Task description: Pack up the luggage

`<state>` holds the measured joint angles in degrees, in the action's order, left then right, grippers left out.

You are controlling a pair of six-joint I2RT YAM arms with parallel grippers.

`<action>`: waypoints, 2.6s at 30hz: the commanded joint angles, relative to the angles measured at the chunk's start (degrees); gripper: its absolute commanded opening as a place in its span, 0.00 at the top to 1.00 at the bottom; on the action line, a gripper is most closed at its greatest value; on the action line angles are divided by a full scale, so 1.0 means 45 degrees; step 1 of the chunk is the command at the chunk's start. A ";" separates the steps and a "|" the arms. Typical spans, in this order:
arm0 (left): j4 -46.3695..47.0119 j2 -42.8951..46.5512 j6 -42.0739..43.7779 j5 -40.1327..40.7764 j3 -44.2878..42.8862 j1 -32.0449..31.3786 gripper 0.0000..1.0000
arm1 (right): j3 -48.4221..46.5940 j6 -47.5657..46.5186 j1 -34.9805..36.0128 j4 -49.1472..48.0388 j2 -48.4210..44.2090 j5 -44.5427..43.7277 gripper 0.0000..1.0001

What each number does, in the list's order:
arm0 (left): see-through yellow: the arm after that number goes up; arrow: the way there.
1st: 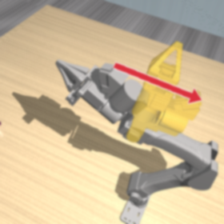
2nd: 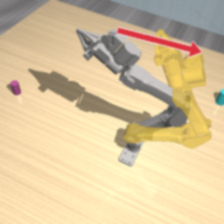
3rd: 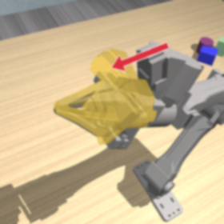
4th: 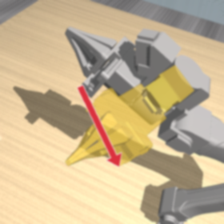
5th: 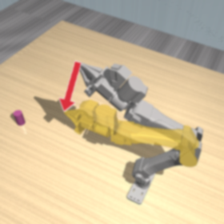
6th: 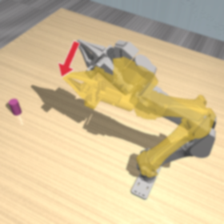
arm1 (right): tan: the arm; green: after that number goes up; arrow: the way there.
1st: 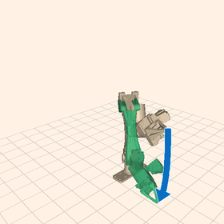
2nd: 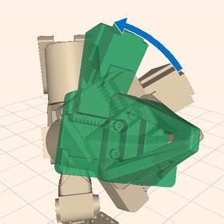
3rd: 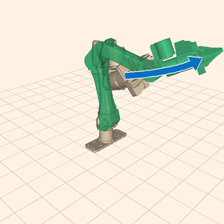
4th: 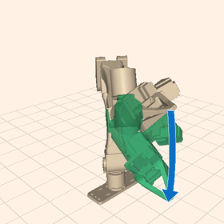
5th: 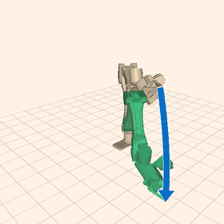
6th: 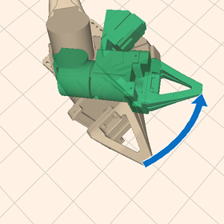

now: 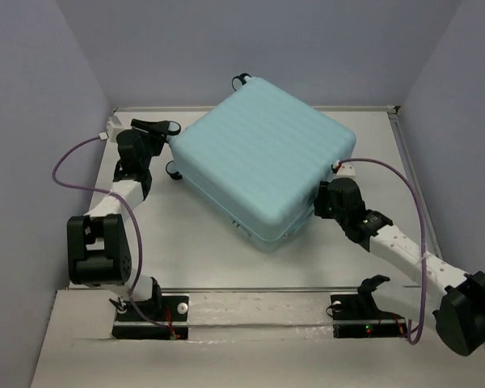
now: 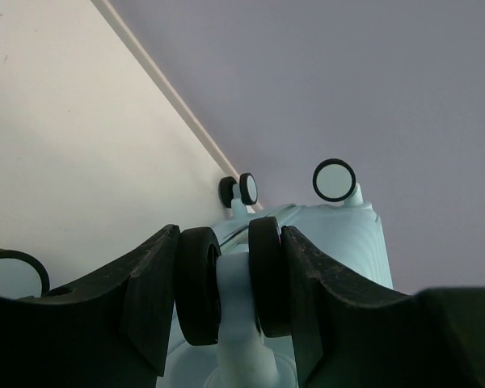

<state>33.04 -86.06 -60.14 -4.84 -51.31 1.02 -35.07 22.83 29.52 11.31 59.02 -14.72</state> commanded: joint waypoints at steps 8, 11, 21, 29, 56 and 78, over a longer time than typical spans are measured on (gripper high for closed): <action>0.0452 0.1310 0.0746 -0.0509 0.0835 0.0301 0.57 | 0.0095 -0.0796 -0.0036 -0.1264 -0.2742 0.3691 0.36; -0.0035 0.1721 0.0922 0.0000 0.0875 0.0379 0.14 | 0.0762 -0.0485 -0.0036 -0.1282 -0.4051 0.5183 0.34; -0.3218 0.5173 0.3207 0.2171 -0.0222 0.0438 0.01 | 0.2850 0.1000 0.0197 -0.2942 -0.5517 0.8152 0.82; -0.4019 0.9141 0.4145 0.0138 0.4347 -0.2409 0.67 | 0.3320 0.0865 0.1446 -0.3510 -0.4952 0.8410 0.66; -0.1424 0.7075 0.4399 0.0295 0.6422 -1.0791 0.93 | 0.3906 0.0025 0.3148 -0.4934 -0.2883 0.5400 0.56; 0.0781 0.4556 0.4537 -0.0018 0.4450 -1.1378 0.92 | 0.3520 0.3593 1.0211 -0.1991 -0.2182 0.0137 0.93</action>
<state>21.06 -61.30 -39.64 -3.14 -24.62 -48.29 -16.14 29.58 61.28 -7.27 45.50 -7.79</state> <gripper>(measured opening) 0.084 0.077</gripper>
